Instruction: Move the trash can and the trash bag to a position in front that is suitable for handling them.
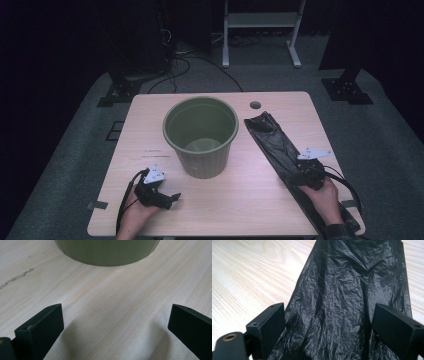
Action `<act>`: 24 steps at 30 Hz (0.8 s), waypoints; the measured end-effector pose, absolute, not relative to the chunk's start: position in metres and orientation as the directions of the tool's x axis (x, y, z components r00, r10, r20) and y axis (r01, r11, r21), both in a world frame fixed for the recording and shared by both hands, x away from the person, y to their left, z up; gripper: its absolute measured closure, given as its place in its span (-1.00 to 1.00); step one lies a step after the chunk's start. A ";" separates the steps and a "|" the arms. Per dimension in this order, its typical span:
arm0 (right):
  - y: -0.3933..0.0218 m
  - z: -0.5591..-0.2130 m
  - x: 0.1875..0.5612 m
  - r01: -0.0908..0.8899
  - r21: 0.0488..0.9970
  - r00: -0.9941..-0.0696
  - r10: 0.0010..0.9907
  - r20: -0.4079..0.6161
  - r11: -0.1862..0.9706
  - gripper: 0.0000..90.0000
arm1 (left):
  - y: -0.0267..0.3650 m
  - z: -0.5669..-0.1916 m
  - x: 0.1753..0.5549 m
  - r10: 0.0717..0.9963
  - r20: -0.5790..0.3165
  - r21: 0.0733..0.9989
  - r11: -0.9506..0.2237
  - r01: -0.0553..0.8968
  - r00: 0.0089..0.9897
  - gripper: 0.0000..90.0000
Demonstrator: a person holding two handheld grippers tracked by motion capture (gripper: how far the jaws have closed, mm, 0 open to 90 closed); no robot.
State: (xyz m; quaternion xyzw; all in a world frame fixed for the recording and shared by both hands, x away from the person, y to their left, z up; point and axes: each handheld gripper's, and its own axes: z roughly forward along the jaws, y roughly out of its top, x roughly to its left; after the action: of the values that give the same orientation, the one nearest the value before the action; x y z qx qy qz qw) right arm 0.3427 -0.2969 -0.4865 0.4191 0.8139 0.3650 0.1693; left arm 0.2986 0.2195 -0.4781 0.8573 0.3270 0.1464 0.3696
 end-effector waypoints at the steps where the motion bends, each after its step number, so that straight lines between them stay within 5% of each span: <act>1: -0.297 -0.486 0.343 0.558 0.735 -0.592 0.806 0.029 0.384 -0.78 | 0.220 -0.476 0.299 0.670 0.002 0.733 -0.506 0.455 0.742 -1.00; 24: -0.296 -0.487 0.342 0.555 0.734 -0.591 0.806 0.017 0.391 -0.78 | 0.228 -0.414 0.306 0.638 -0.088 0.819 -0.390 0.420 0.765 -1.00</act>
State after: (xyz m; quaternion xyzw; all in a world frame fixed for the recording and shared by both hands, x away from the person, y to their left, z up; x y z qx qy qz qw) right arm 0.3417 -0.2963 -0.4867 0.4173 0.8158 0.3607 0.1739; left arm 0.3059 0.2285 -0.4136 0.8248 0.3208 0.1213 0.4495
